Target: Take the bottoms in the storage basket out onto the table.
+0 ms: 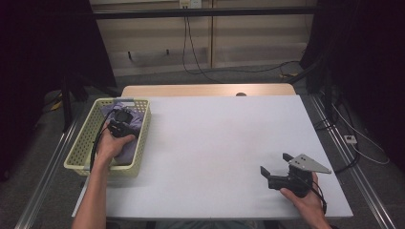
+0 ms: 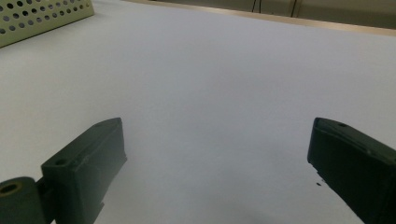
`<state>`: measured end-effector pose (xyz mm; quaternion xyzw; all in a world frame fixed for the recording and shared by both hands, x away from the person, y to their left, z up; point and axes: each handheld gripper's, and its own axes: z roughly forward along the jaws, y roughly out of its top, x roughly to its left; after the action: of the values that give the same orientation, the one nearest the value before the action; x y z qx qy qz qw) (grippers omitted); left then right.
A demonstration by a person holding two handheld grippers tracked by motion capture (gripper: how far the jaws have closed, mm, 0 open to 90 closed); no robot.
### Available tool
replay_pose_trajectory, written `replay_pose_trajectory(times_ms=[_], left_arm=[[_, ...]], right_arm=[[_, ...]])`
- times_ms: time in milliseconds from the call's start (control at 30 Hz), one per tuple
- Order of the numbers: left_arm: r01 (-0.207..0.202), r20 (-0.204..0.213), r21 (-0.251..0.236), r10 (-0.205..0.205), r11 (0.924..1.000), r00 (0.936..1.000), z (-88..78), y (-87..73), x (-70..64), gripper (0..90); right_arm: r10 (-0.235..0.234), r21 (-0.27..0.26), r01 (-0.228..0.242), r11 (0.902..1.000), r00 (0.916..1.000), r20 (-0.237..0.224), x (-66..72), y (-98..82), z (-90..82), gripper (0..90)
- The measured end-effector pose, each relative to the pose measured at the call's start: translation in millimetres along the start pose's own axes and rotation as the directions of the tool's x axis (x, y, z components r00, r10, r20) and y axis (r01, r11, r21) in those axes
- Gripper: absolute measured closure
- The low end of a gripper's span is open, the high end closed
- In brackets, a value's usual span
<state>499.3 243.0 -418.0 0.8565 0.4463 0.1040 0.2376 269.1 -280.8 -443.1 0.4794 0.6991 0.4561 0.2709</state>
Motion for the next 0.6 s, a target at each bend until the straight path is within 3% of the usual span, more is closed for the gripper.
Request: replay_pose_trajectory(times_ms=[133,267,400,600], left_arm=[[0.009,-0.014,-0.064,-0.01,0.9979,0.9999,-10.2,-0.2,3.3,75.7],[0.012,-0.041,-0.139,-0.018,0.9903,0.999,-20.9,-2.0,6.9,75.6],[0.011,-0.056,-0.197,-0.023,0.9803,0.9982,-31.2,-2.9,8.8,75.6],[0.022,-0.063,-0.287,-0.041,0.9578,0.9972,-44.1,-3.7,8.6,75.6]], right_arm=[[0.0,-0.002,0.0,1.0,1.0,0.0,0.0,0.0,-0.4,4.3],[0.004,0.0,-0.004,1.0,1.0,0.0,-0.1,0.1,-0.7,4.2],[0.003,0.0,-0.003,1.0,1.0,-0.001,-0.2,0.1,-0.9,4.2],[0.004,0.0,-0.004,1.0,1.0,-0.004,-0.3,0.0,-0.8,4.2]])
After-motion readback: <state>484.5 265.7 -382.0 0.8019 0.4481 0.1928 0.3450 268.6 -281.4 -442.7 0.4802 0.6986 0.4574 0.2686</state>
